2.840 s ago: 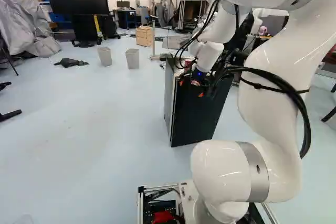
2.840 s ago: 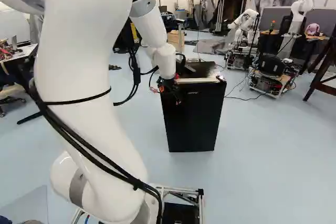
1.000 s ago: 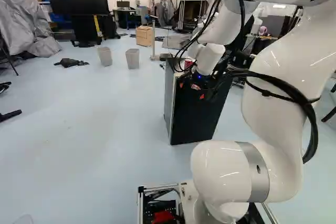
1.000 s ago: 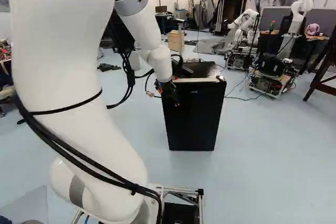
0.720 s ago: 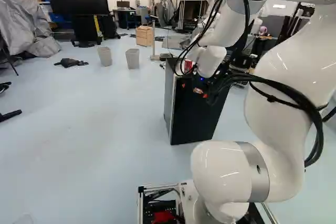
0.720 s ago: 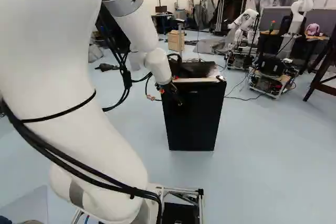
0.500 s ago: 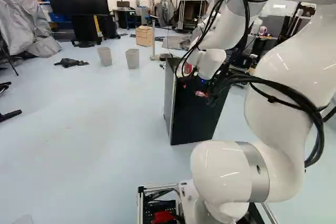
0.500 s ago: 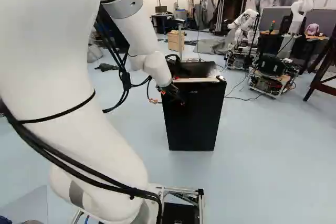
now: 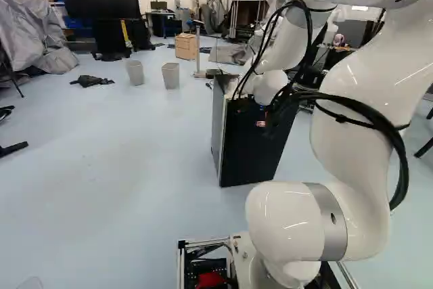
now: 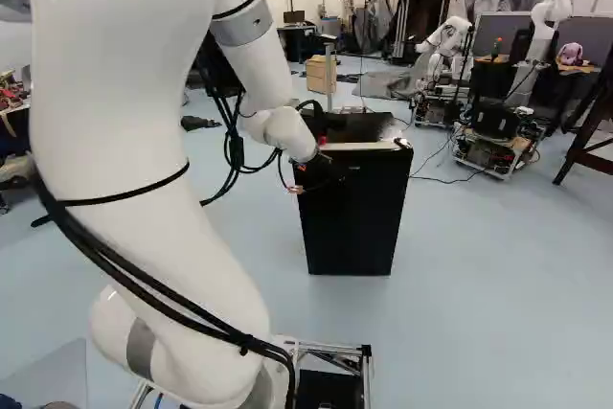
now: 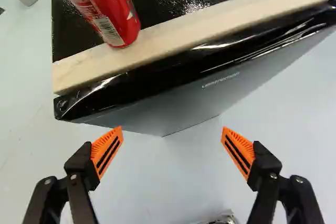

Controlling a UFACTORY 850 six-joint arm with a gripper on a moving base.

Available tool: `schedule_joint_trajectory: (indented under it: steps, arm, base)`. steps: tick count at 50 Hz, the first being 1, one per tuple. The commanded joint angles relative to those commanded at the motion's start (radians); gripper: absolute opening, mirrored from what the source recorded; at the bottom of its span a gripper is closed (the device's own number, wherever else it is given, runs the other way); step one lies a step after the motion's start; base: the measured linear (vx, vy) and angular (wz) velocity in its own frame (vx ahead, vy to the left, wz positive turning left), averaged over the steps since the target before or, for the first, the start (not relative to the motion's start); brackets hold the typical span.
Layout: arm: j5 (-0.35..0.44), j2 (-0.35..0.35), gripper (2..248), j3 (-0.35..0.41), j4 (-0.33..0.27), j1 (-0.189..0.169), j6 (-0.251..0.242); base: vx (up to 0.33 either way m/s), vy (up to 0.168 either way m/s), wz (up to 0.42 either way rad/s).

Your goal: Grab a drink from the fridge

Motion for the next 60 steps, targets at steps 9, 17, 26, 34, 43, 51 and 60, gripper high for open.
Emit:
schedule_joint_trajectory:
  steps: [9, 17, 26, 34, 43, 51, 60]
  arm:
    - [0.027, -0.017, 247, -0.005, -0.036, 0.000, 0.000]
    - [0.031, -0.020, 247, -0.006, -0.041, 0.000, 0.000]
    - [0.031, -0.026, 247, -0.013, -0.041, 0.001, 0.000]
    - [0.031, -0.036, 247, -0.024, -0.041, 0.002, 0.000]
    - [0.031, -0.047, 247, -0.037, -0.041, 0.004, 0.000]
    - [0.031, -0.055, 247, -0.047, -0.041, 0.005, 0.000]
    - [0.031, -0.059, 247, -0.051, -0.041, 0.005, 0.000]
  base:
    - [0.000, 0.000, 0.000]
    - [0.000, 0.000, 0.000]
    - [0.000, 0.000, 0.000]
    - [0.000, 0.000, 0.000]
    - [0.000, 0.000, 0.000]
    - [0.000, 0.000, 0.000]
    - [0.000, 0.000, 0.000]
